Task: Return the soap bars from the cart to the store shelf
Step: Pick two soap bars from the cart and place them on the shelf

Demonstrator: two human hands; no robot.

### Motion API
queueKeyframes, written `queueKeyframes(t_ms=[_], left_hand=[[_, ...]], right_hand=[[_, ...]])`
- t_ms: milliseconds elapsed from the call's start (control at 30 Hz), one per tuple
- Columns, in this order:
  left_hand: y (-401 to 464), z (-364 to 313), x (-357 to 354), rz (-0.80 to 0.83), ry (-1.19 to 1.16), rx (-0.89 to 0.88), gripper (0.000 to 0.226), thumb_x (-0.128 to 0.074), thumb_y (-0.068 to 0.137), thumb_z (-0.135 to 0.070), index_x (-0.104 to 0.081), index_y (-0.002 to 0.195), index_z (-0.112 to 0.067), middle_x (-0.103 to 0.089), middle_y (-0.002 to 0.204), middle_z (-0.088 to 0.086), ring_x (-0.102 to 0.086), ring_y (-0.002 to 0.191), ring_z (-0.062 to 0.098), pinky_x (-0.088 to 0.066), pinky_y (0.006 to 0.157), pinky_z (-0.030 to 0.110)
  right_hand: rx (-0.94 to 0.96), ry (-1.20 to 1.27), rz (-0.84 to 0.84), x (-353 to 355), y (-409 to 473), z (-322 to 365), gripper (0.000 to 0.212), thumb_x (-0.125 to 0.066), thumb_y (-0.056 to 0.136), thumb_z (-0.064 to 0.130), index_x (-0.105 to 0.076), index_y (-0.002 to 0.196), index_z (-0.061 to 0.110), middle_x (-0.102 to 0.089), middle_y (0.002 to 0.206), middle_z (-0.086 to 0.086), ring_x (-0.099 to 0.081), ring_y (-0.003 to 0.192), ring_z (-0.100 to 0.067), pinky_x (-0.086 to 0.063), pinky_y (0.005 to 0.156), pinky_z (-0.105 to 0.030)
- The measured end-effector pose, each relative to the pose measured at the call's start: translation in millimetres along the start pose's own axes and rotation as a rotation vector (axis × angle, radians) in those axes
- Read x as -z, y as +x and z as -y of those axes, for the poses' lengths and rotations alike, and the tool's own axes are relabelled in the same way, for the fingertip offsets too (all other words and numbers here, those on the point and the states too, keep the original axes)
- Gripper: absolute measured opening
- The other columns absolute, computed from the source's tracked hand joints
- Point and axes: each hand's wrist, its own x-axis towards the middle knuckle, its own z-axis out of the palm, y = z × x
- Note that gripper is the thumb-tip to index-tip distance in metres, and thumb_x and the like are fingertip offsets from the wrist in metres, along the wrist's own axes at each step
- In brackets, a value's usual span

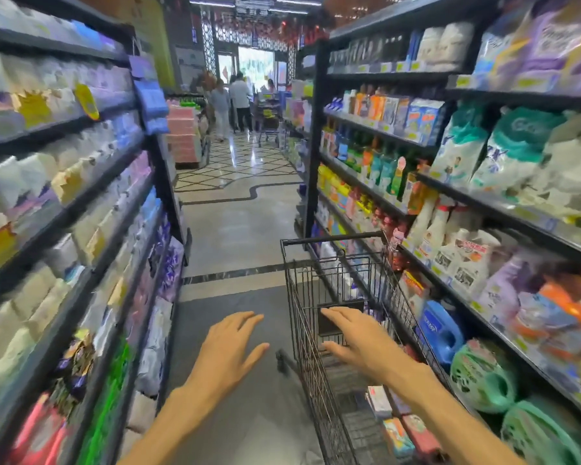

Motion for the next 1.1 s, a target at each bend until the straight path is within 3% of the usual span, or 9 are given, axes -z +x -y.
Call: queueKeyframes(t_ms=[200,367,533,767,933,1100], left_hand=[[138,10,-33,0.107,-0.03,-0.273,0.071,-0.026,0.093,-0.067,-0.054,0.139,-0.022,-0.06,0.136,0.001,-0.057,0.124,0.023,-0.052,0.097,0.04],[231,-28,-88,0.182,-0.1,-0.53,0.063,-0.033,0.096,-0.062,-0.049,0.142,-0.022,-0.057,0.137,-0.001,-0.055,0.124,0.022,-0.049,0.1,0.038],[299,-81,-153,0.301,-0.144,-0.749,0.06,-0.036,0.095,-0.059,-0.055,0.136,-0.019,-0.061,0.13,0.001,-0.06,0.115,0.024,-0.054,0.092,0.039],[346,-131,-243,0.477,-0.197,-0.903,0.058,-0.038,0.094,-0.058,-0.048,0.141,-0.025,-0.055,0.136,-0.004,-0.053,0.121,0.019,-0.048,0.098,0.038],[353,-152,-319,0.68,-0.156,-0.99,0.054,-0.046,0.098,-0.051,-0.042,0.145,-0.024,-0.05,0.14,-0.002,-0.048,0.125,0.022,-0.041,0.103,0.037],[356,-156,-414,0.872,-0.061,-1.049,0.052,-0.045,0.101,-0.047,-0.038,0.145,-0.021,-0.044,0.146,0.001,-0.043,0.133,0.025,-0.04,0.104,0.041]], right_hand=[[-0.25,-0.014,-0.038,3,44,-57,0.067,-0.054,0.094,0.051,-0.031,0.151,0.024,-0.042,0.15,0.005,-0.04,0.137,-0.015,-0.032,0.111,-0.03],[-0.48,0.004,-0.053,-8,42,-121,0.067,-0.051,0.093,0.059,-0.03,0.15,0.031,-0.042,0.15,0.008,-0.042,0.136,-0.014,-0.04,0.109,-0.037],[-0.72,-0.007,-0.069,-20,23,-179,0.065,-0.057,0.091,0.056,-0.037,0.147,0.028,-0.049,0.144,0.004,-0.047,0.131,-0.019,-0.042,0.105,-0.038],[-0.99,0.049,-0.046,-64,-18,-216,0.062,-0.054,0.094,0.05,-0.035,0.148,0.026,-0.045,0.146,0.004,-0.044,0.131,-0.02,-0.038,0.104,-0.037],[-1.201,0.164,0.022,-123,-43,-224,0.061,-0.059,0.091,0.047,-0.042,0.145,0.024,-0.053,0.137,0.0,-0.052,0.123,-0.026,-0.045,0.098,-0.041],[-1.384,0.267,0.061,-204,-54,-229,0.065,-0.039,0.088,0.059,-0.047,0.141,0.021,-0.056,0.128,-0.001,-0.056,0.115,-0.026,-0.049,0.092,-0.041]])
